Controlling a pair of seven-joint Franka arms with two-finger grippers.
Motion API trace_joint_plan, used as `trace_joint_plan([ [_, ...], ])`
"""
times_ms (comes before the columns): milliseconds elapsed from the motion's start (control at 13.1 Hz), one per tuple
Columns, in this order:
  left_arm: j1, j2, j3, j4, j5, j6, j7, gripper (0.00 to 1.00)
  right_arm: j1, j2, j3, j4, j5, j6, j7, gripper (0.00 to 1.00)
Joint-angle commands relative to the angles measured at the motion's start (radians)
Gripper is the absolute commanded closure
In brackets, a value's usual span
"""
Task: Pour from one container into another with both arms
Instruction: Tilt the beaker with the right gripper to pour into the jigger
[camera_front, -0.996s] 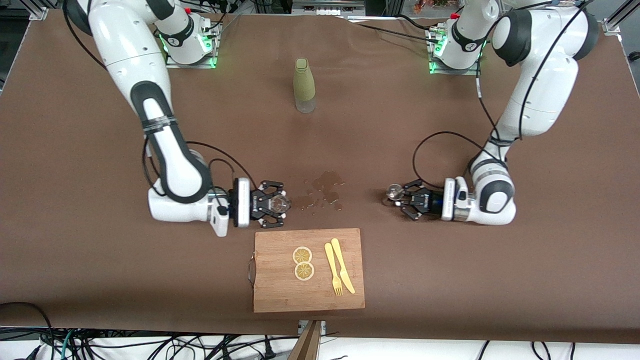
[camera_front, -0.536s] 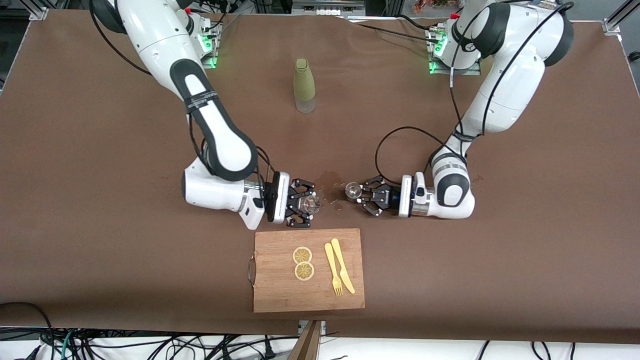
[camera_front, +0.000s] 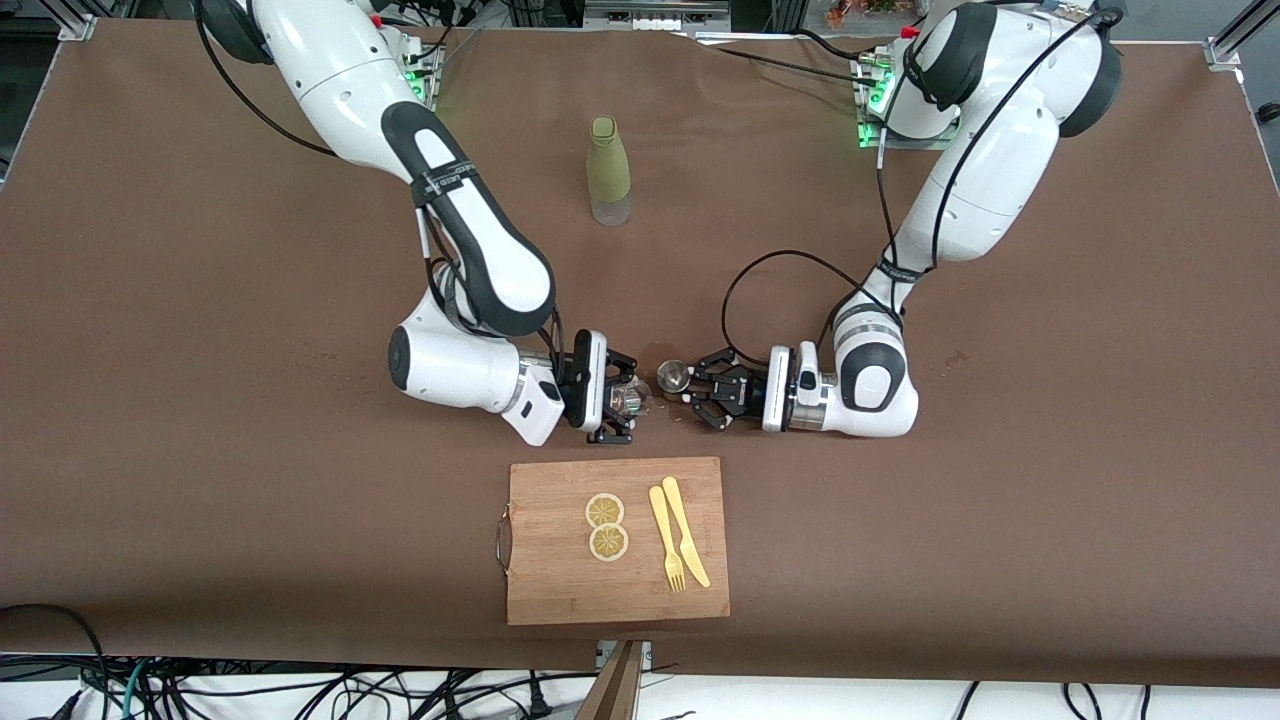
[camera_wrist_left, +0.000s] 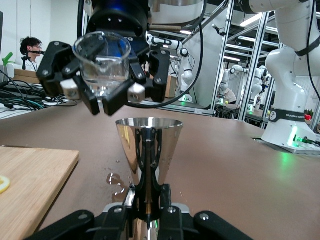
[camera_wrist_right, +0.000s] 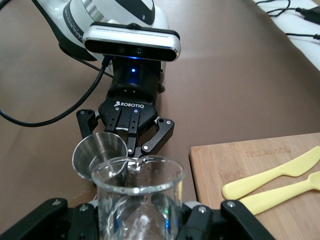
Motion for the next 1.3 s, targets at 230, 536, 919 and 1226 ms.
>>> trace_joint_plan([
  [230,-0.04,0.022,-0.007,0.046,-0.063,0.056,0.025,1.0,0.061,-0.015,-0.011,0.0,-0.184,0.052,0.085,1.0],
  [536,-0.04,0.024,-0.006,0.048,-0.061,0.056,0.019,1.0,0.061,-0.022,-0.012,-0.001,-0.241,0.049,0.083,1.0],
  [919,-0.04,0.024,-0.007,0.048,-0.061,0.056,0.019,1.0,0.057,-0.054,-0.026,-0.023,-0.292,0.011,0.079,1.0],
  [1226,-0.04,0.024,-0.006,0.048,-0.061,0.055,0.019,1.0,0.057,-0.073,-0.026,-0.052,-0.329,0.007,0.072,1.0],
])
